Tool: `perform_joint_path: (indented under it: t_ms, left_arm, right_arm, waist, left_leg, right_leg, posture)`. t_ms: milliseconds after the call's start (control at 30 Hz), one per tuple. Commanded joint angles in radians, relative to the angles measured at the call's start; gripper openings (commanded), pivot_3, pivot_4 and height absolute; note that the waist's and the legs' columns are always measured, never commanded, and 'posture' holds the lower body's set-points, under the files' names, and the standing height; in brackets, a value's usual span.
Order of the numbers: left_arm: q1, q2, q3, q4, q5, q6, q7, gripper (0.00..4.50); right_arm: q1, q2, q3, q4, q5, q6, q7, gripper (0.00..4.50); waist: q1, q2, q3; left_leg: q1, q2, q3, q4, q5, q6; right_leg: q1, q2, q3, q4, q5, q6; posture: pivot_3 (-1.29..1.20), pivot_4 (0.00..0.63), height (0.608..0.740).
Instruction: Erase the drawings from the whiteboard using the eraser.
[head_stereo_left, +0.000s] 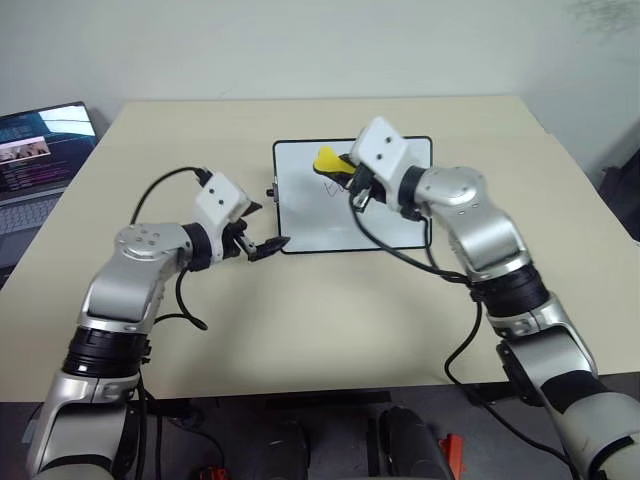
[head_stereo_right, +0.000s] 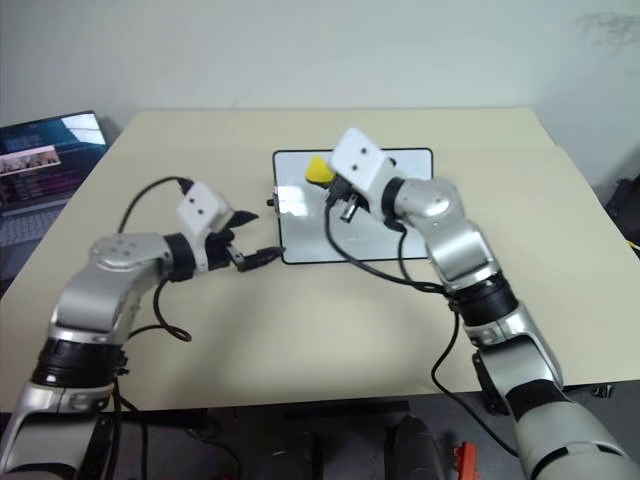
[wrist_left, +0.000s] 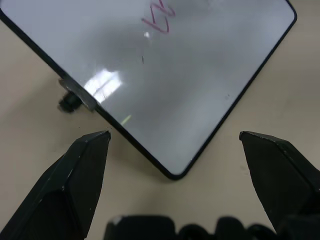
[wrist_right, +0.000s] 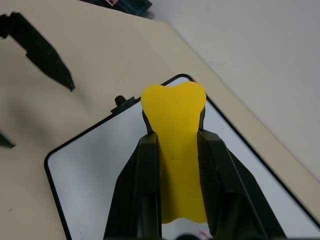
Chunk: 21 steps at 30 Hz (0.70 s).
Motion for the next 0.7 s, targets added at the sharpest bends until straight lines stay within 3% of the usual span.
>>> perform_joint_path:
  t_ms: [33, 333, 700]
  left_arm:
    - [-0.004, 0.005, 0.013, -0.019, 0.008, -0.025, -0.003, 4.5]
    - [0.031, -0.007, 0.023, -0.068, -0.006, -0.003, 0.012, 4.5]
    - [0.042, -0.003, 0.041, -0.086, -0.011, 0.009, 0.017, 4.5]
  right_arm:
    - [-0.092, 0.043, -0.008, 0.133, -0.039, -0.096, -0.057, 0.67]
    - [-0.302, 0.127, -0.015, 0.678, -0.142, -0.349, -0.237, 0.67]
    - [-0.296, 0.166, 0.023, 0.863, -0.241, -0.453, -0.304, 0.67]
  waist:
    - [-0.001, 0.0, 0.0]
    - [-0.007, 0.0, 0.0]
    - [-0.011, 0.0, 0.0]
  left_leg:
    - [0.0, 0.0, 0.0, 0.0, 0.0, 0.0]
    - [0.001, 0.0, 0.0, -0.002, 0.0, 0.0]
    - [0.004, 0.0, 0.0, -0.002, 0.0, 0.0]
  right_leg:
    - [0.0, 0.0, 0.0, 0.0, 0.0, 0.0]
    - [0.0, 0.0, 0.0, 0.0, 0.0, 0.0]
    - [0.001, 0.0, 0.001, 0.002, 0.0, 0.0]
  posture:
    - [0.0, 0.15, 0.74]
    - [0.0, 0.15, 0.74]
    - [0.0, 0.15, 0.74]
